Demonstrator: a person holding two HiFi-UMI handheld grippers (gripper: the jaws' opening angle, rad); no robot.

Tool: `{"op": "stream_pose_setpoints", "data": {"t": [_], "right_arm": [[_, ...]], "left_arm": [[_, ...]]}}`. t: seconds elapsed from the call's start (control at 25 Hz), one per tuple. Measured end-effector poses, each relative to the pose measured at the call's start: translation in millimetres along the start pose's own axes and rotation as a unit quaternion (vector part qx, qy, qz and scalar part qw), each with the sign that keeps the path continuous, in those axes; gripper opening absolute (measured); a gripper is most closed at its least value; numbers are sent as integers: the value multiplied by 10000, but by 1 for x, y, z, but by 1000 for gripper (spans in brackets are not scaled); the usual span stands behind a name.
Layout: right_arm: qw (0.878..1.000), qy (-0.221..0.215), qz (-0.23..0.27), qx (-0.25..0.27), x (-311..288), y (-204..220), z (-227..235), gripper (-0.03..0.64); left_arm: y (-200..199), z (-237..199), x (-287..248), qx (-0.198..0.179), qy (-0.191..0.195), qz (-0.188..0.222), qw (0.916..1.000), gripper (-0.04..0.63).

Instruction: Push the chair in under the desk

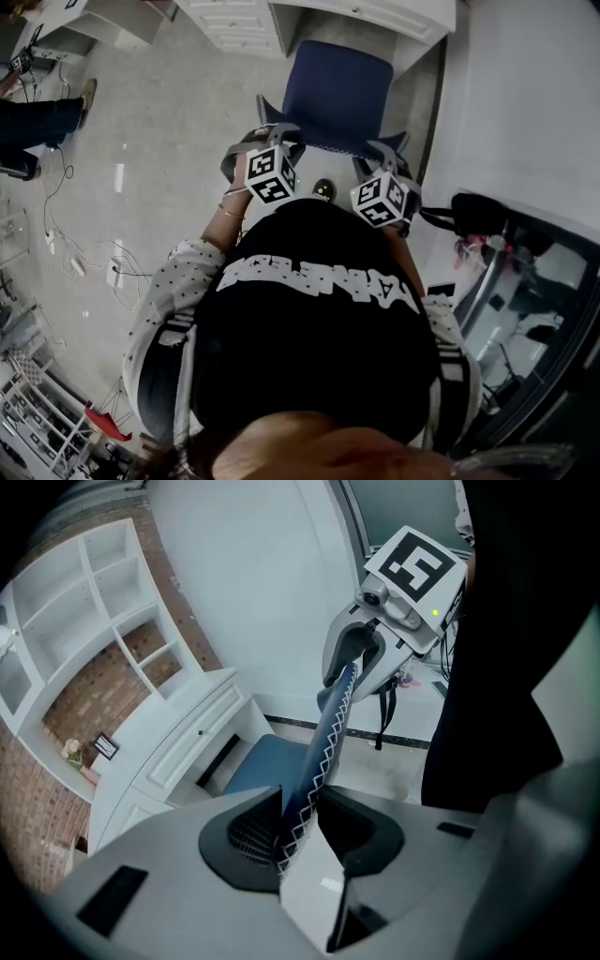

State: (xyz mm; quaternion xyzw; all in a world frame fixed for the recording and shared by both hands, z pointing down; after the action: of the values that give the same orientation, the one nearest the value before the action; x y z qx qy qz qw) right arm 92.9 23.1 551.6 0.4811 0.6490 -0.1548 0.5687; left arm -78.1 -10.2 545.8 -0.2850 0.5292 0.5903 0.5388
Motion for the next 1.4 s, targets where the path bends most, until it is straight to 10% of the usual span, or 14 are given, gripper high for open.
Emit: {"op": "stream_pose_setpoints", "data": {"t": [1.4], "right_arm": [[9996, -82, 119, 253, -17, -19, 32, 166]], "left_arm": [[-8, -35, -9, 74, -21, -115, 9999, 149]]}}
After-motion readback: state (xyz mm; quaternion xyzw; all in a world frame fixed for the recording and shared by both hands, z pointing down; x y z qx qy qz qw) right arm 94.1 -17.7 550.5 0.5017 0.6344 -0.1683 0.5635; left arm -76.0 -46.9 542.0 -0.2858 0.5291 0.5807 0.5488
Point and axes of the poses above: the fingertips, and each gripper's own axes: x backward along the fingers, z to its right, y out of its underside, the point moved 7 cm from there along x, backward along the fingers, and after that the axes turned 13 degrees about -z, right-handed, at the moved point
